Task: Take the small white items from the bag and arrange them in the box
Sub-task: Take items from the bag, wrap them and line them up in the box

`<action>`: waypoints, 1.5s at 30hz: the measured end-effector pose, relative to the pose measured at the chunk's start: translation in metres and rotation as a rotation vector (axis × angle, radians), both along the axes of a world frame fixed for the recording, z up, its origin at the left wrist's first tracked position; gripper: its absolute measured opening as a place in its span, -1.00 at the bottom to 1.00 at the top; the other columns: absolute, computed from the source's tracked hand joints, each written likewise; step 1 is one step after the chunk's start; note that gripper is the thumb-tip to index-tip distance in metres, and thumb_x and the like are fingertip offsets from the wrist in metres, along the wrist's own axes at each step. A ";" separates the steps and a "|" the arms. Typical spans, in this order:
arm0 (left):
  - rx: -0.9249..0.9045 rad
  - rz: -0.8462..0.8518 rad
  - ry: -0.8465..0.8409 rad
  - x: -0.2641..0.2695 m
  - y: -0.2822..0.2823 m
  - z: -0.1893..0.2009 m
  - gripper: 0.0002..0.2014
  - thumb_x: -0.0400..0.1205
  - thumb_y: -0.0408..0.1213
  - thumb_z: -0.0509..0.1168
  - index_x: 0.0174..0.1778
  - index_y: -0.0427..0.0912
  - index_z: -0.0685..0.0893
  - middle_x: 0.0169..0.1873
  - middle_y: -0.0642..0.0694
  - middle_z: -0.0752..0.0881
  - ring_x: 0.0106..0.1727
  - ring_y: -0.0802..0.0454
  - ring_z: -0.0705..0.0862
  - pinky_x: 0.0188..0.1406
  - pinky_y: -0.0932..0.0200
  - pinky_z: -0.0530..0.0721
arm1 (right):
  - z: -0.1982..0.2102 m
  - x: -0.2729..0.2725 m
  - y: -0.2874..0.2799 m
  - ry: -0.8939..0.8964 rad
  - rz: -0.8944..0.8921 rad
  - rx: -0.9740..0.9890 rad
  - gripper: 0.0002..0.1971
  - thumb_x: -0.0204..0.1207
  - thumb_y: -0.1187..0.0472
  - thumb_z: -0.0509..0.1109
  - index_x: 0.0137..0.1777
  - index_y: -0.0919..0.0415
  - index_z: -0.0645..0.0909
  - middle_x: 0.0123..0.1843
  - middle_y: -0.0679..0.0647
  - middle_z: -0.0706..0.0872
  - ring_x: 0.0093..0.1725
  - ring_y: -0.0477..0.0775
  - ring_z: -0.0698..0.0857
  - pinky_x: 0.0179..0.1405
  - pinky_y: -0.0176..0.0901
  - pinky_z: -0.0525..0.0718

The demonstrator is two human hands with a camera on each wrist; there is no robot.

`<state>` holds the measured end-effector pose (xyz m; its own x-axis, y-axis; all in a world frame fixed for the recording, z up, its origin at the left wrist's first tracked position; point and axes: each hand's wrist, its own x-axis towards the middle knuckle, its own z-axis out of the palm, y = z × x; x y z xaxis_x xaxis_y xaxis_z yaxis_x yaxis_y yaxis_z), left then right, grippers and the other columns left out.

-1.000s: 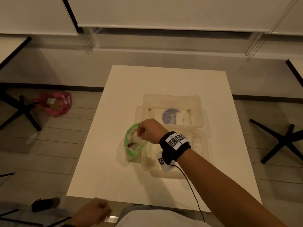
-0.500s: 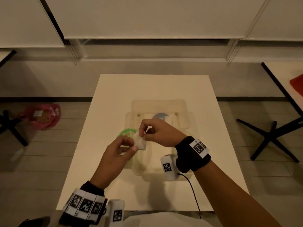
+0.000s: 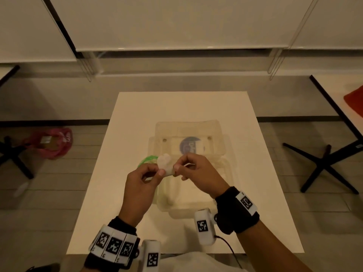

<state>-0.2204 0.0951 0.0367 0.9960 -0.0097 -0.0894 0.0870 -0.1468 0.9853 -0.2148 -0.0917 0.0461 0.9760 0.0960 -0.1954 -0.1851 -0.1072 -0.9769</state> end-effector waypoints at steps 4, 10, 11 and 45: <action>0.005 -0.041 -0.025 -0.001 -0.004 0.004 -0.92 0.60 -0.41 0.47 -0.07 -0.16 0.81 -0.12 -0.10 0.84 0.02 -0.07 0.80 0.17 -0.10 0.75 | -0.005 -0.009 0.004 0.021 -0.018 0.068 -0.83 0.57 0.22 0.51 0.00 0.33 0.67 -0.06 0.19 0.83 -0.12 0.03 0.80 -0.17 -0.19 0.67; 0.019 -0.043 -0.054 -0.002 -0.009 0.008 -0.94 0.59 -0.37 0.48 -0.08 -0.14 0.81 -0.09 -0.07 0.83 0.02 -0.04 0.79 0.14 -0.13 0.76 | -0.012 -0.011 0.008 0.032 -0.106 0.169 -0.91 0.52 0.23 0.56 -0.14 0.22 0.72 -0.24 0.02 0.74 -0.20 -0.02 0.66 -0.18 -0.15 0.61; 0.032 -0.038 -0.058 -0.002 -0.010 0.008 -0.96 0.58 -0.35 0.48 -0.10 -0.14 0.81 -0.11 -0.06 0.83 -0.01 -0.02 0.79 0.12 -0.13 0.76 | -0.014 -0.012 0.008 0.026 -0.104 0.187 -0.91 0.51 0.24 0.56 -0.19 0.19 0.72 -0.27 -0.02 0.71 -0.21 -0.01 0.63 -0.17 -0.15 0.60; -0.064 -0.004 -0.014 -0.005 -0.015 0.016 -0.79 0.63 -0.56 0.37 -0.03 -0.17 0.81 -0.06 -0.10 0.86 -0.01 -0.04 0.83 0.16 -0.04 0.75 | -0.019 -0.017 0.009 -0.134 -0.301 0.176 -0.94 0.47 0.33 0.57 -0.10 0.32 0.82 -0.12 0.18 0.83 -0.01 0.24 0.78 0.06 0.29 0.68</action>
<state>-0.2250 0.0804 0.0530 0.9971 -0.0194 -0.0742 0.0724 -0.0840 0.9938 -0.2322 -0.0829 0.0273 0.9815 -0.1782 -0.0698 -0.0516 0.1047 -0.9932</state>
